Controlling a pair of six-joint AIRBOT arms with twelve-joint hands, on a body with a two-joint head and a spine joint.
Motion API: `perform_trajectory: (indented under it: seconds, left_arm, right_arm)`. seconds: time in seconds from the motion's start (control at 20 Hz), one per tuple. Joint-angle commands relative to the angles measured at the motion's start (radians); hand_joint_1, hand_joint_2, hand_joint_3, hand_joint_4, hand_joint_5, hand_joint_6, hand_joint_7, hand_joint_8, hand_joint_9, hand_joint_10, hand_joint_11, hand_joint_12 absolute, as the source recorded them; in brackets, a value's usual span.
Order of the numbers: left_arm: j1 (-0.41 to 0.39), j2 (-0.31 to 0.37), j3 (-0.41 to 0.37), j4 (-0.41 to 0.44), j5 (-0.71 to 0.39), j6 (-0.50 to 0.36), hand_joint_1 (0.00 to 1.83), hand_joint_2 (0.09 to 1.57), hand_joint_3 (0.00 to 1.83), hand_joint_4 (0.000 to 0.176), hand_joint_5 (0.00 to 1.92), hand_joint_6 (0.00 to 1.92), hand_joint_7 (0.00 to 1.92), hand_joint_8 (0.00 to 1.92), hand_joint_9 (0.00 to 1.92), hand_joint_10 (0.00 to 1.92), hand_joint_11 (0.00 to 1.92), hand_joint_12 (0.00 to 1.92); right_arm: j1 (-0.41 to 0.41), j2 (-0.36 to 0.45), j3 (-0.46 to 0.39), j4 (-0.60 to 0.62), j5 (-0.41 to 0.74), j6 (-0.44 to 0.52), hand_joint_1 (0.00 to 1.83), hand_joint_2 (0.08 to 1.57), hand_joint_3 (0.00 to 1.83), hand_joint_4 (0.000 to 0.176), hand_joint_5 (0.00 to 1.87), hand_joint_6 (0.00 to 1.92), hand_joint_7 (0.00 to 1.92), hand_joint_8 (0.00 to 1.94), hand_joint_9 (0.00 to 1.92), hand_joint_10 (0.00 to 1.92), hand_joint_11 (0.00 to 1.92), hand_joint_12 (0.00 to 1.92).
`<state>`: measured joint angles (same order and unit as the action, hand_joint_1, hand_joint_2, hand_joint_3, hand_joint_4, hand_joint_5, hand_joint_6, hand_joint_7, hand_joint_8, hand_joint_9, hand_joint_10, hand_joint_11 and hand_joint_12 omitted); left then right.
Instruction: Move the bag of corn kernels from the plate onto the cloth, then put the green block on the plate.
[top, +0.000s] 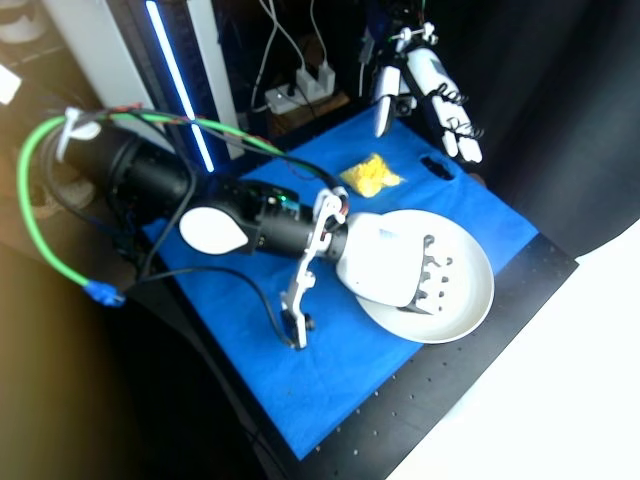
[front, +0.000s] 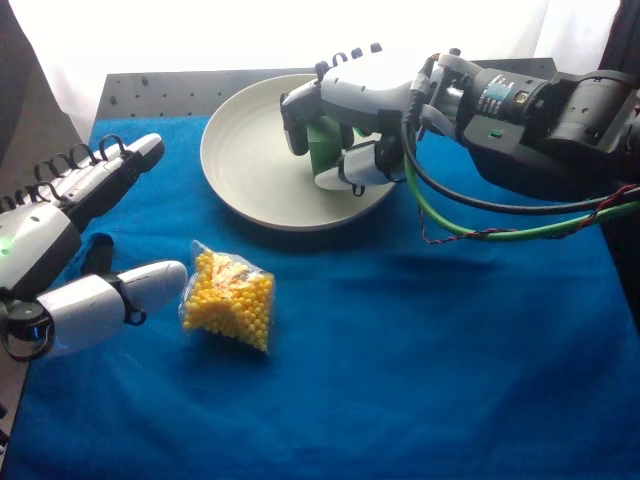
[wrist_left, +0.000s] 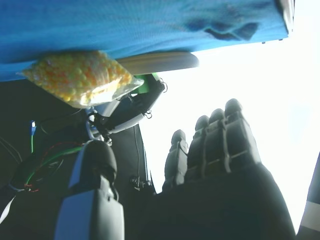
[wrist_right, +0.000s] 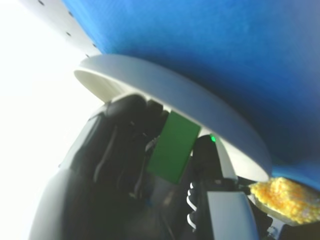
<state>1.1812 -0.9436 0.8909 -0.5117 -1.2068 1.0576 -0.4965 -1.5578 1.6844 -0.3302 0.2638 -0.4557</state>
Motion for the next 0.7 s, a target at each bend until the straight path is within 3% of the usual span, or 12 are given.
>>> perform_trajectory:
  seconds: [0.0, 0.05, 0.1, 0.15, 0.25, 0.35, 0.45, 0.55, 0.65]
  left_arm:
    - [-0.004, -0.004, 0.005, 0.022, -0.107, -0.01, 0.4, 1.19, 0.01, 0.176, 0.0, 0.0, 0.0, 0.0, 0.0, 0.0, 0.0, 0.0]
    - [-0.004, -0.005, 0.005, 0.022, -0.107, -0.01, 0.39, 1.19, 0.01, 0.176, 0.0, 0.0, 0.0, 0.0, 0.0, 0.0, 0.0, 0.0]
    - [-0.004, -0.005, 0.005, 0.022, -0.107, -0.01, 0.39, 1.19, 0.01, 0.176, 0.0, 0.0, 0.0, 0.0, 0.0, 0.0, 0.0, 0.0]
    - [-0.004, -0.005, 0.004, 0.022, -0.107, -0.01, 0.4, 1.21, 0.01, 0.176, 0.0, 0.0, 0.0, 0.0, 0.0, 0.0, 0.01, 0.0]
    - [-0.004, -0.005, 0.004, 0.02, -0.108, -0.01, 0.4, 1.22, 0.01, 0.176, 0.0, 0.0, 0.0, 0.0, 0.0, 0.0, 0.02, 0.01]
    - [-0.004, -0.006, 0.004, 0.019, -0.108, -0.01, 0.39, 1.22, 0.01, 0.176, 0.0, 0.0, 0.0, 0.0, 0.0, 0.0, 0.03, 0.02]
    - [-0.004, -0.007, 0.004, 0.018, -0.109, -0.01, 0.43, 1.23, 0.01, 0.176, 0.0, 0.0, 0.0, 0.0, 0.0, 0.0, 0.0, 0.0]
    - [-0.004, -0.007, 0.004, 0.017, -0.109, -0.01, 0.41, 1.22, 0.0, 0.176, 0.0, 0.0, 0.0, 0.0, 0.0, 0.0, 0.01, 0.01]
    - [-0.003, -0.007, 0.003, 0.016, -0.109, -0.01, 0.43, 1.22, 0.0, 0.176, 0.0, 0.0, 0.0, 0.0, 0.0, 0.0, 0.02, 0.01]
  right_arm:
    - [0.008, -0.001, 0.0, -0.001, 0.055, -0.007, 1.24, 1.29, 0.0, 0.0, 0.34, 0.99, 0.68, 1.49, 0.69, 1.28, 0.59, 1.83]
    - [0.008, -0.002, 0.0, -0.005, 0.052, -0.007, 0.93, 1.3, 0.0, 0.0, 0.33, 0.35, 0.65, 0.54, 0.68, 1.05, 0.56, 1.72]
    - [0.008, -0.002, -0.001, -0.007, 0.051, -0.007, 0.93, 1.3, 0.0, 0.0, 0.33, 0.35, 0.65, 0.54, 0.68, 1.05, 0.56, 1.72]
    - [0.008, -0.002, -0.002, -0.007, 0.05, -0.007, 0.82, 1.27, 0.0, 0.0, 0.23, 0.07, 0.32, 0.06, 0.28, 0.42, 0.05, 1.43]
    - [0.008, -0.002, -0.004, -0.011, 0.05, -0.007, 0.72, 1.25, 0.0, 0.0, 0.09, 0.0, 0.17, 0.0, 0.17, 0.15, 0.0, 1.11]
    - [0.008, -0.001, -0.008, -0.021, 0.05, -0.007, 0.71, 1.21, 0.0, 0.0, 0.0, 0.0, 0.06, 0.0, 0.12, 0.08, 0.0, 1.05]
    - [0.008, -0.001, -0.022, -0.052, 0.05, -0.007, 0.75, 1.17, 0.0, 0.034, 0.0, 0.0, 0.0, 0.0, 0.08, 0.04, 0.0, 1.05]
    - [0.008, -0.001, -0.033, -0.058, 0.051, -0.007, 0.77, 1.12, 0.0, 0.043, 0.0, 0.0, 0.0, 0.0, 0.06, 0.02, 0.0, 1.04]
    - [0.01, 0.019, -0.058, -0.063, 0.065, -0.007, 0.79, 1.1, 0.0, 0.068, 0.0, 0.0, 0.0, 0.0, 0.04, 0.01, 0.0, 1.01]
